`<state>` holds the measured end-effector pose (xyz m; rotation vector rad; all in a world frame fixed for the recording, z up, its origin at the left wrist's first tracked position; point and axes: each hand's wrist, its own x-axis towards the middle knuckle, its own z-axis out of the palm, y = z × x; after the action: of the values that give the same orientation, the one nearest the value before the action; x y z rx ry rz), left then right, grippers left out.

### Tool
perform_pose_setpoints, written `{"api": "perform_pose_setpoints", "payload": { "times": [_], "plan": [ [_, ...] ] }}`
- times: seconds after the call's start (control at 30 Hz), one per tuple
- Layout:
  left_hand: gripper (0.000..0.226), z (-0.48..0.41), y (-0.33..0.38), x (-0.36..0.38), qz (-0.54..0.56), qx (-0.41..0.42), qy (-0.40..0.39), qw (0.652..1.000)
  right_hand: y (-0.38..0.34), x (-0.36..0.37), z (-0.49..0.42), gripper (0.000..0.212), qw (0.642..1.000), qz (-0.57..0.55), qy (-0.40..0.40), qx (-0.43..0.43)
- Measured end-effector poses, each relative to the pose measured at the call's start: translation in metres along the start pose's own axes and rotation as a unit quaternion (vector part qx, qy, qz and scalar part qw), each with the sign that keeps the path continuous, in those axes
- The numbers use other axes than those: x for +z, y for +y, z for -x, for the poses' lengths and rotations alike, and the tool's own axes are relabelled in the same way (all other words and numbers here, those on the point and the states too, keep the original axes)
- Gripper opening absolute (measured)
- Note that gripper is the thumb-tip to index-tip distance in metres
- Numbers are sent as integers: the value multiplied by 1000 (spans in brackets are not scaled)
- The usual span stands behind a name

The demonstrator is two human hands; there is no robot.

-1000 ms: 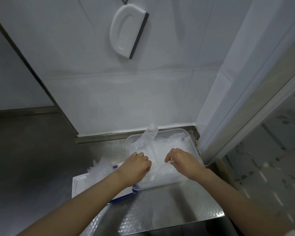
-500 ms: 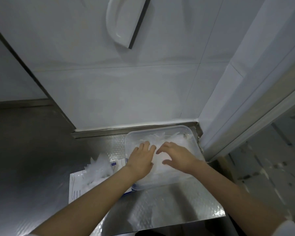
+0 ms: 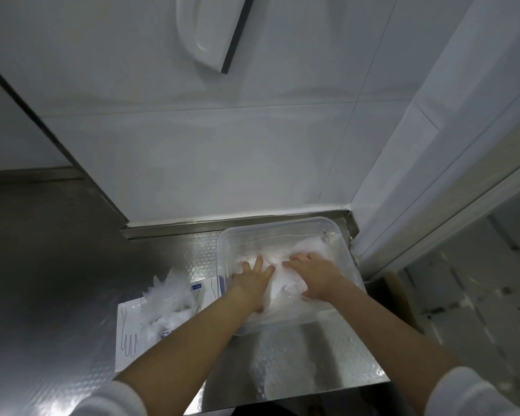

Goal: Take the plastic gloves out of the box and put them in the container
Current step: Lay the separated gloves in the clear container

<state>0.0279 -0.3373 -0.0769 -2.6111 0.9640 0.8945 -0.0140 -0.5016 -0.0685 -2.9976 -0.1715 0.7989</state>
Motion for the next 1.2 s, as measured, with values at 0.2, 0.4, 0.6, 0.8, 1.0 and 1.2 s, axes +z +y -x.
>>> {"api": "perform_pose_setpoints", "payload": {
  "times": [0.2, 0.4, 0.6, 0.8, 1.0, 1.2],
  "plan": [
    [97, -1, -4, 1, -17, 10, -23, 1000, 0, -2, 0, 80, 1000, 3, -25, 2],
    [51, 23, -11, -21, -127, 14, 44, 991, -8, -25, 17, 45, 997, -60, 28, 42],
    [42, 75, -41, -38, 24, 38, 306, 951, -65, -49, 42, 30, 946, -171, 276, 8],
    [43, 130, -91, 1, 152, -79, 365, 915, -151, -50, 52, 37, 930, -200, 272, -145],
    [44, 144, -122, 57, 232, -134, 242, 932, -196, -35, 23, 57, 962, -176, 146, -147],
    [59, 142, -128, 80, 307, -133, 197, 922, -205, -40, 0, 27, 973, -159, 152, -74]
  ]
}}
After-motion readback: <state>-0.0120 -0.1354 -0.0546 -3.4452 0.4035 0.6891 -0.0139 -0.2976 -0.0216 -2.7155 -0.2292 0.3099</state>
